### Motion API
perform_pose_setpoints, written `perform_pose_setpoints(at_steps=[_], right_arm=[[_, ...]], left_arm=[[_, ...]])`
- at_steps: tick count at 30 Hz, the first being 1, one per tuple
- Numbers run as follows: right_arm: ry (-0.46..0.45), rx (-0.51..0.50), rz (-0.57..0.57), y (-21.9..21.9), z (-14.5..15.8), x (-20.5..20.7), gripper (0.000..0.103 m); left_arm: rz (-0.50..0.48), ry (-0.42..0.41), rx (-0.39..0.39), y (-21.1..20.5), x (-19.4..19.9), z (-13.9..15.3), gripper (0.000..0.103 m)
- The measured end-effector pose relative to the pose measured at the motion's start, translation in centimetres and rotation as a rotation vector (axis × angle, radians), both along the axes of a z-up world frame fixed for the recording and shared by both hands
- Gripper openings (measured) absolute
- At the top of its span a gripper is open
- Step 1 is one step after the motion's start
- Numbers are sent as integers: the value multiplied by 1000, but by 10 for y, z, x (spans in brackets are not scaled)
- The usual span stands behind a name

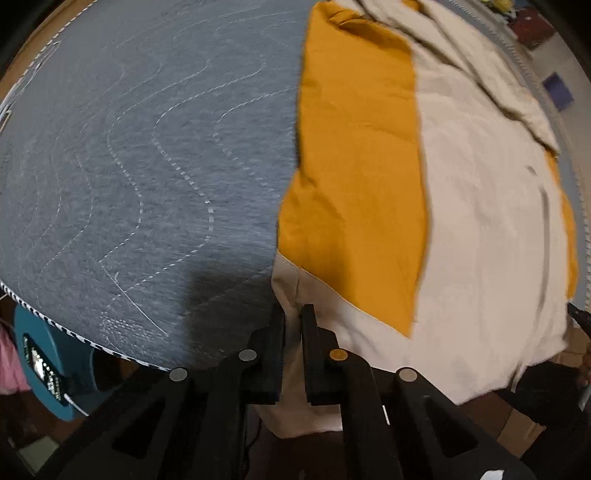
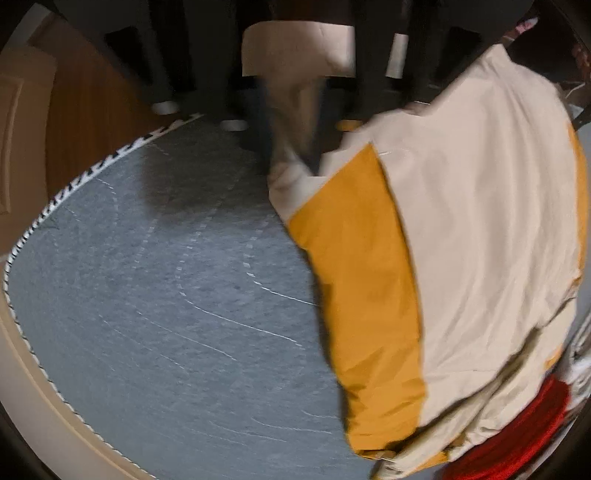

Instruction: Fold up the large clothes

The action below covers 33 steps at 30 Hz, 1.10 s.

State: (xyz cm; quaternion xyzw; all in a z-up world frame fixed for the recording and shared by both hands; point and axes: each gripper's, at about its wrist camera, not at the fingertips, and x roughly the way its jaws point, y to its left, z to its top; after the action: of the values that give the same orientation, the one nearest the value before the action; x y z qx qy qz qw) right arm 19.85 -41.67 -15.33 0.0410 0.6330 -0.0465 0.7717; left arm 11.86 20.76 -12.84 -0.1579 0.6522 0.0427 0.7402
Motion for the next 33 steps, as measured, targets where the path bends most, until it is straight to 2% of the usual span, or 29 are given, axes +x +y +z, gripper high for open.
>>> perform_pose_setpoints(at_steps=[4, 6, 10, 17, 20, 22, 23, 27, 33], right_arm=[[-57, 83, -44, -11, 16, -7, 6], [-60, 94, -63, -18, 19, -10, 8], [6, 13, -50, -15, 3, -13, 14], [23, -49, 2, -1, -2, -16, 15], [10, -50, 19, 6, 0, -17, 7], [-8, -40, 22, 13, 3, -11, 4], [-24, -32, 19, 13, 7, -13, 4], [-86, 12, 9, 11, 28, -12, 3], [-234, 117, 47, 8, 85, -23, 3]], left_arm=[[0, -88, -45, -4, -8, 24, 6], [5, -50, -42, 0, -7, 15, 6], [39, 31, -63, 3, -3, -5, 14], [36, 38, -48, -1, -5, -9, 16], [32, 36, -44, 1, 2, -10, 16], [15, 27, -30, -3, 3, -11, 7], [5, 19, -26, -2, 0, -9, 6], [-46, -41, 15, -13, -3, 15, 3], [-140, -186, -14, -25, -15, 78, 2]])
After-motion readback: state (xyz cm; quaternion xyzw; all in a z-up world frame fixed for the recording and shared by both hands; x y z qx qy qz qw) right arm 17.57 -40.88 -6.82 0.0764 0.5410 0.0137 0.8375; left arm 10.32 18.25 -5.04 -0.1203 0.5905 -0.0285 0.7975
